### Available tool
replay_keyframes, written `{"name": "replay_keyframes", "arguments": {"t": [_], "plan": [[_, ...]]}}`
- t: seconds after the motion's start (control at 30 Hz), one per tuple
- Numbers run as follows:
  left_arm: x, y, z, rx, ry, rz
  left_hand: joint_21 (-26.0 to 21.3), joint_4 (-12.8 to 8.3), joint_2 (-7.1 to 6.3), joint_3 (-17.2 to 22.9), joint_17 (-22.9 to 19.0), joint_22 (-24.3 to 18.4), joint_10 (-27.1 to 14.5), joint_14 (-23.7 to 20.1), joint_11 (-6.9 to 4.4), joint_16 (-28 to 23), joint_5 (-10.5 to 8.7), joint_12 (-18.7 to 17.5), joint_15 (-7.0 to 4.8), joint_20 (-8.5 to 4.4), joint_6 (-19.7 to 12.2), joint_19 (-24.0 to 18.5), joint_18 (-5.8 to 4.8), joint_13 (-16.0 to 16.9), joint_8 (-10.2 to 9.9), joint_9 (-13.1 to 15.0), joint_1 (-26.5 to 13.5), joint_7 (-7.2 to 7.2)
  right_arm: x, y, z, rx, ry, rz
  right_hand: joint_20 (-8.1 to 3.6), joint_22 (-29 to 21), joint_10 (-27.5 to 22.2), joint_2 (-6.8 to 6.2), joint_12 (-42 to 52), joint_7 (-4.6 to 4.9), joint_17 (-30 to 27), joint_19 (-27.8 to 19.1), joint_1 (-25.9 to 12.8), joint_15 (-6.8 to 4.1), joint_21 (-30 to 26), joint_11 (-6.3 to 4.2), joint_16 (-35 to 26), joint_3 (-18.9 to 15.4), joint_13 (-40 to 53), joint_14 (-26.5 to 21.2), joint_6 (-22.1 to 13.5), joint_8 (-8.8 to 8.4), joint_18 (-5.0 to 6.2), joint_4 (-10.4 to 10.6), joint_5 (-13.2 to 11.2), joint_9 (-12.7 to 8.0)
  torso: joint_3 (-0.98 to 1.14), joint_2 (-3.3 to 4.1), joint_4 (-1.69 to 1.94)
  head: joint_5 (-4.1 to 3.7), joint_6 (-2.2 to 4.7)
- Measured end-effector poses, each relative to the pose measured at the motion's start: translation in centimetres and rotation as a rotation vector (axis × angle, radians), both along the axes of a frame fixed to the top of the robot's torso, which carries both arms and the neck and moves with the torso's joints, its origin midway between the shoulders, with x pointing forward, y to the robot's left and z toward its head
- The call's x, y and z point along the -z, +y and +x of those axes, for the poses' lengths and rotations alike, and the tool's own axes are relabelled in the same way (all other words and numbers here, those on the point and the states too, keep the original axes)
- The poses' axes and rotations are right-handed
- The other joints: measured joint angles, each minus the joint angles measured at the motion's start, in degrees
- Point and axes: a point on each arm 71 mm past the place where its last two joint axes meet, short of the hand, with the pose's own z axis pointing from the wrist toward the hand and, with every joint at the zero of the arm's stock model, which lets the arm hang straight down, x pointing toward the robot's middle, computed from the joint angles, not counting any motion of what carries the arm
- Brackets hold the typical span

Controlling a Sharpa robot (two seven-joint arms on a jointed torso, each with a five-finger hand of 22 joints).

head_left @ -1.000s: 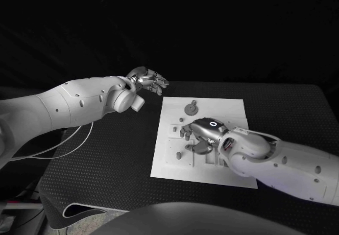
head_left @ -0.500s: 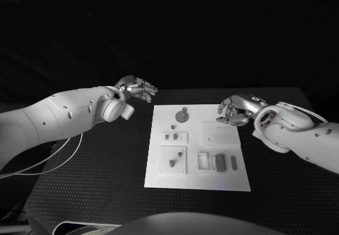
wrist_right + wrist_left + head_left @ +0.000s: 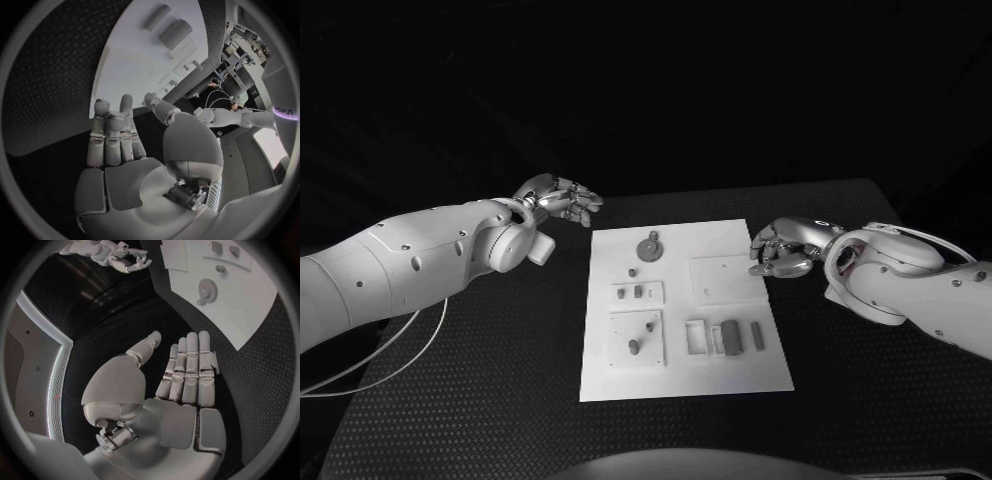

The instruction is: Assemble the parts on the task board

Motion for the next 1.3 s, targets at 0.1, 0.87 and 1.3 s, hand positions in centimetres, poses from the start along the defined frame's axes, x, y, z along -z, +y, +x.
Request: {"name": "replay_keyframes", "arguments": {"t": [0.1, 0.87, 1.3], "plan": [[0.1, -0.1, -0.1, 0.002, 0.003, -0.001, 0.00, 0.00, 0.00, 0.00, 0.00, 0.00, 0.00, 0.00, 0.00, 0.00, 0.00, 0.00, 0.00, 0.00, 0.00, 0.00, -0.01, 0.00, 0.00, 0.00, 0.00, 0.00, 0.7, 0.0, -0.9, -0.002, 0.046, 0.003, 0.00, 0.00, 2.88, -0.02, 1.17, -0.07, -0.04, 0.00, -0.02, -0.17, 0.00, -0.63, -0.11, -0.17, -0.50, 0.33, 0.71, -0.25, -0.22, -0.14, 0.00, -0.28, 0.01, -0.06, -0.06, -0.43, -0.04], [0.1, -1.0, -0.6, 0.033, 0.003, -0.019, -0.22, 0.18, -0.08, -0.18, 0.16, 0.05, 0.00, 0.00, 0.00, -0.21, 0.00, 0.00, 0.00, 0.00, 0.00, 0.00, -0.40, 0.04, 0.00, 0.00, -0.53, 0.00, 3.8, 3.1, -4.0, 0.030, 0.363, -0.045, -2.35, 0.00, 1.96, -2.25, 37.73, -4.04, 15.05, 3.42, -15.25, -2.92, 3.69, -3.08, 14.28, -0.01, 28.24, 4.29, 7.16, 2.64, -0.83, 12.51, 0.00, 5.04, -0.49, 0.13, -0.15, -1.49, -0.82], [-0.2, -0.8, -0.8, 0.045, -0.017, -0.046, -0.89, 2.28, -1.27, -7.38, 0.75, -0.01, -0.35, -0.24, 0.29, -1.35, 0.00, 0.00, 0.23, 0.28, -0.42, -0.34, -0.37, 0.11, 0.00, -0.14, -10.82, 0.01, 4.5, 3.3, -4.6, 0.010, 0.394, -0.152, -2.59, 0.00, 2.10, -4.55, 38.19, -4.01, 15.39, 3.17, -17.18, -2.91, 4.26, -3.21, 14.50, 0.78, 28.24, 4.69, 7.19, 2.34, -1.22, 14.08, 0.00, 5.03, -0.52, 0.25, -0.14, -1.53, -1.42]]}}
